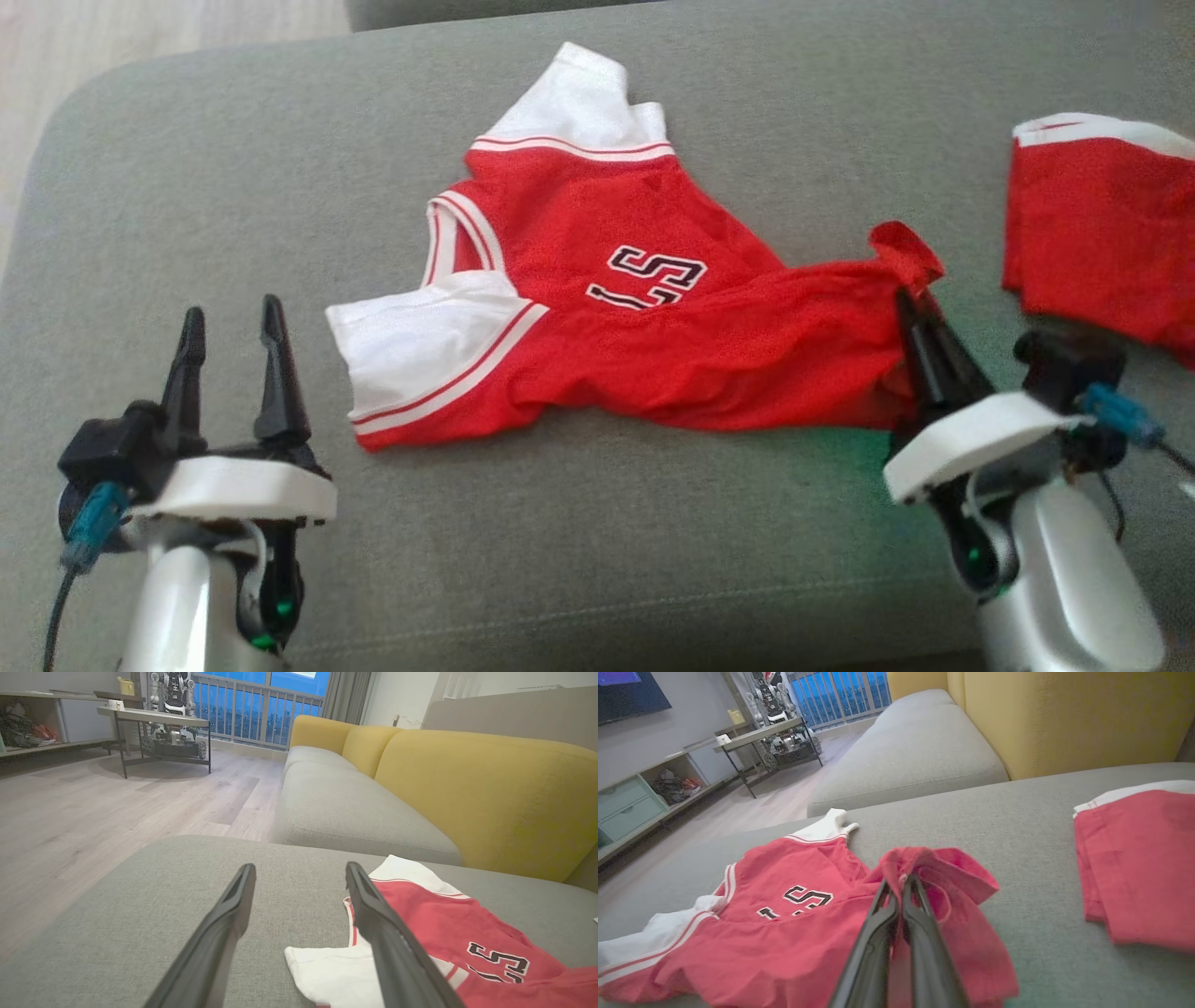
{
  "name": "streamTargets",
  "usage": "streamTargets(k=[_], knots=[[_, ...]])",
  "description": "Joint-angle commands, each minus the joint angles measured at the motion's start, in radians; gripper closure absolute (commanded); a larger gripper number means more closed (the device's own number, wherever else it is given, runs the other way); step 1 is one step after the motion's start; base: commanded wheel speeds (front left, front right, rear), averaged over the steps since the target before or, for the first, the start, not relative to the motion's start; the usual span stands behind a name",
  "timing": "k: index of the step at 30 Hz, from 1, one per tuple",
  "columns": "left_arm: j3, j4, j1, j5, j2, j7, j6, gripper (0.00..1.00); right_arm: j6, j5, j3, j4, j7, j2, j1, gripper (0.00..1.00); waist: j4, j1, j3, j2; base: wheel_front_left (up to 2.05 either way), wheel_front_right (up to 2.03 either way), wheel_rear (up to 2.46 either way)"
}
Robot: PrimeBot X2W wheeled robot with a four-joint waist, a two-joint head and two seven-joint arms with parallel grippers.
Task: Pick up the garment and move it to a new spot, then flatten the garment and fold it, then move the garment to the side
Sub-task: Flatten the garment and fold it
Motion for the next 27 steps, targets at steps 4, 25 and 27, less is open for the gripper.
streamTargets(k=[4,25,27], knots=[[0.045,-0.003,-0.059,0.026,0.021,-0.006,-0.020,0.00,0.000,0.002,0.096,-0.142,0.056,-0.002,0.047,1.00,-0.040,0.0000,0.010,0.0000,0.00,0.00,0.00],[0.019,0.544,-0.332,0.101,0.169,0.104,-0.012,0.00,0.000,-0.008,0.129,-0.320,0.128,-0.002,0.113,1.00,-0.144,0.0000,0.106,0.0000,0.00,0.00,0.00],[0.014,0.573,-0.338,0.101,0.171,0.109,-0.013,0.00,0.000,-0.008,0.127,-0.317,0.125,-0.002,0.113,1.00,-0.143,0.0000,0.106,0.0000,0.00,0.00,0.00]])
